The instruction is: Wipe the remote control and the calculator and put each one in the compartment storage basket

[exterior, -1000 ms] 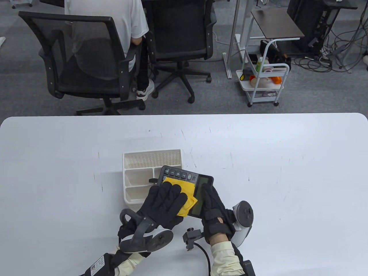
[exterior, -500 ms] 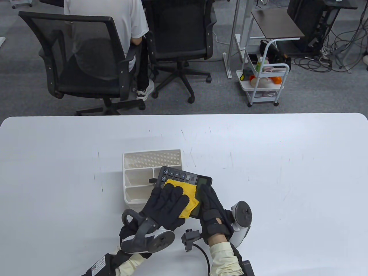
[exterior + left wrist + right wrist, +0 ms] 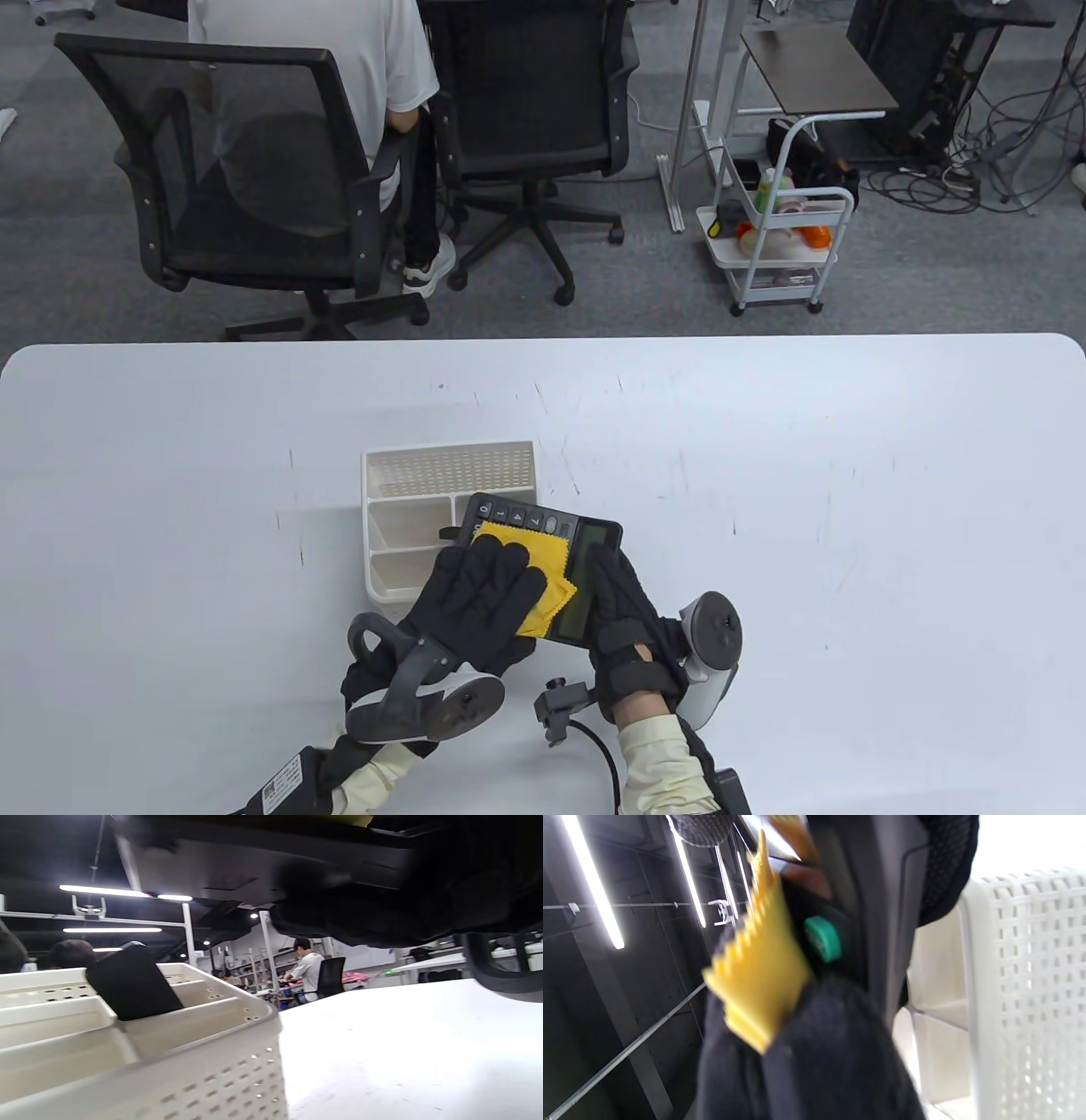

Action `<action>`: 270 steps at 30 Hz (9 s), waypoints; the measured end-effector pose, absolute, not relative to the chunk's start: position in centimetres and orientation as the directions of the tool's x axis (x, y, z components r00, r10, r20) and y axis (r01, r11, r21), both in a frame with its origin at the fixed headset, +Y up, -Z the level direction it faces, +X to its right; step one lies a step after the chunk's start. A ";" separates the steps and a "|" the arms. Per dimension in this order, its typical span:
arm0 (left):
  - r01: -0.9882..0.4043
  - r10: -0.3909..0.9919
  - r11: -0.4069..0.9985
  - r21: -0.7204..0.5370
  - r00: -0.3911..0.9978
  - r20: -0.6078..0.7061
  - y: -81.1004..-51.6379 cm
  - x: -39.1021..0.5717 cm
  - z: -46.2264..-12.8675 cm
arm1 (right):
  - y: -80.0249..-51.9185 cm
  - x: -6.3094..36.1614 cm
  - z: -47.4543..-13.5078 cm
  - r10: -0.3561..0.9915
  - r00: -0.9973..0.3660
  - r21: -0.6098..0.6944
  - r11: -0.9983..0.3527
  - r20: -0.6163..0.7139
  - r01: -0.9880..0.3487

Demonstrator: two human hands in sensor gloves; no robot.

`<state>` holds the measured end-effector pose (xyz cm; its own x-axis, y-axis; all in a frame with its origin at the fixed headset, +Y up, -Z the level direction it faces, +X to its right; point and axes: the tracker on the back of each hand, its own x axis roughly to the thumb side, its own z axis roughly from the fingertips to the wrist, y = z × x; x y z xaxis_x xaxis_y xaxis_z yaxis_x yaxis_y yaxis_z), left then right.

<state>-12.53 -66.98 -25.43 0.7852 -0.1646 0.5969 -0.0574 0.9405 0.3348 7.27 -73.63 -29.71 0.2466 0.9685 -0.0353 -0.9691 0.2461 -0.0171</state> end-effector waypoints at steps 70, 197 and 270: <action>-0.037 -0.109 0.947 0.320 0.897 0.427 -65.6 -16.9 -27.2 | -72.4 5.5 -29.6 0.990 0.141 0.121 0.137 0.025 -0.983; -0.274 -0.090 0.804 0.527 0.821 0.564 -62.7 -18.4 -25.2 | -71.0 5.5 -29.4 0.923 0.337 0.105 0.323 0.183 -0.941; -0.202 0.066 0.958 0.203 0.844 0.532 -65.3 -16.2 -26.7 | -71.9 7.7 -29.1 0.945 0.296 -0.117 0.312 0.141 -0.943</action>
